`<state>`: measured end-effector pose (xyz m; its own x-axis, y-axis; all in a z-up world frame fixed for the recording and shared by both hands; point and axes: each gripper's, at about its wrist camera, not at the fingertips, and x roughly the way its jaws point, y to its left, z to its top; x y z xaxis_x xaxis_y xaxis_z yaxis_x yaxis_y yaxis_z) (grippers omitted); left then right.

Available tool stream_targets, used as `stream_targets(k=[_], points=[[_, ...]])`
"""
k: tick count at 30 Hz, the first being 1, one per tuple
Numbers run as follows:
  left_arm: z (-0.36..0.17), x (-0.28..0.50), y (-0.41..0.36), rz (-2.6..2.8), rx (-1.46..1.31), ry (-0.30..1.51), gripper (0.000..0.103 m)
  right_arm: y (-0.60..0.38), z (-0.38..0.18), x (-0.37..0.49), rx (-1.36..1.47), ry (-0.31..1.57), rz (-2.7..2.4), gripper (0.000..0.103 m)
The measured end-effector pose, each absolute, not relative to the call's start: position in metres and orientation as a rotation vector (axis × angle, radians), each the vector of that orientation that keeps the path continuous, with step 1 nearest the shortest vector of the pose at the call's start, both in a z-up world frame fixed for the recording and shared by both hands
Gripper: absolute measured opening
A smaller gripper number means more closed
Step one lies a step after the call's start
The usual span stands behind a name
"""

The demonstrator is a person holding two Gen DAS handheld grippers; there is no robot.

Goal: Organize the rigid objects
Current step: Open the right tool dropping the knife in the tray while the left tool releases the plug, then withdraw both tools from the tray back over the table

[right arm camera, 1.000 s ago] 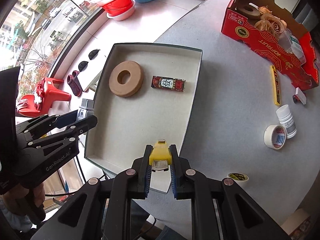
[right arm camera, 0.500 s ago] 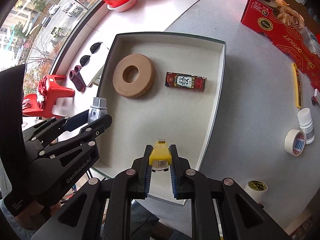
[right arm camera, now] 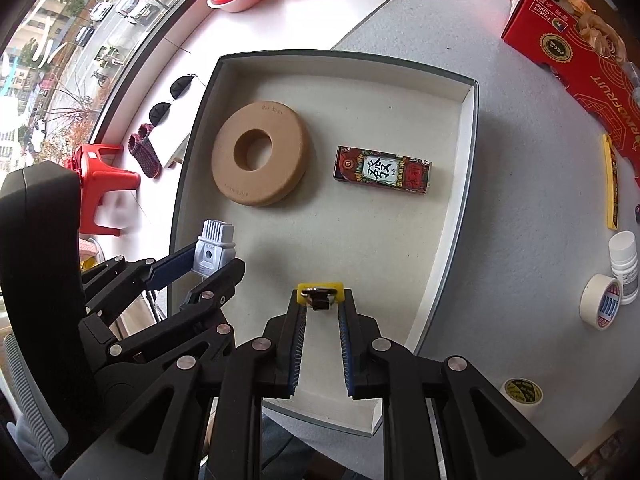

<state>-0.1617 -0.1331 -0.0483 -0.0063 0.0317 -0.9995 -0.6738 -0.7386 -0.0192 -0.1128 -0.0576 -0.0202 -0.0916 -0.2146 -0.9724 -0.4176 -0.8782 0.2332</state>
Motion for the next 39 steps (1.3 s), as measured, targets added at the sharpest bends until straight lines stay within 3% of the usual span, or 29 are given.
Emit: stream_targets(k=[4,6,7,8,9,10,11,12,13,24,39], points=[[-0.05,-0.163,-0.13,1.817,-1.77,0.662,0.035,-0.059,-0.021,-0.116,-2.015,0.691,2.106,0.017],[-0.049,-0.163,-0.127,1.837,-1.752,0.691,0.045,-0.059,-0.021,-0.117,-2.014,0.694,2.102,0.017],[-0.047,-0.162,-0.126,1.853,-1.739,0.708,0.064,-0.059,-0.02,-0.118,-2.011,0.697,2.105,0.018],[-0.045,-0.162,-0.125,1.872,-1.724,0.722,0.08,-0.06,-0.018,-0.114,-2.007,0.697,2.112,0.025],[-0.043,-0.161,-0.124,1.872,-1.711,0.712,0.081,-0.06,-0.015,-0.114,-2.0,0.694,2.123,0.034],[-0.043,-0.162,-0.124,1.873,-1.716,0.685,0.083,-0.06,-0.012,-0.114,-1.98,0.682,2.135,0.061],[-0.045,-0.164,-0.125,1.881,-1.73,0.671,0.088,-0.056,-0.008,-0.112,-1.942,0.628,2.123,0.079],[-0.046,-0.165,-0.126,1.893,-1.735,0.667,0.092,-0.053,-0.003,-0.109,-1.904,0.603,2.129,0.085],[-0.046,-0.167,-0.127,1.905,-1.732,0.67,0.102,-0.047,0.001,-0.107,-1.875,0.611,2.144,0.087],[-0.061,-0.163,-0.125,1.862,-1.76,0.682,0.103,-0.008,0.013,-0.059,-1.808,0.795,2.038,0.087],[-0.05,-0.097,-0.084,1.677,-1.621,0.896,0.103,0.045,0.001,0.079,-1.613,1.077,1.774,0.087]])
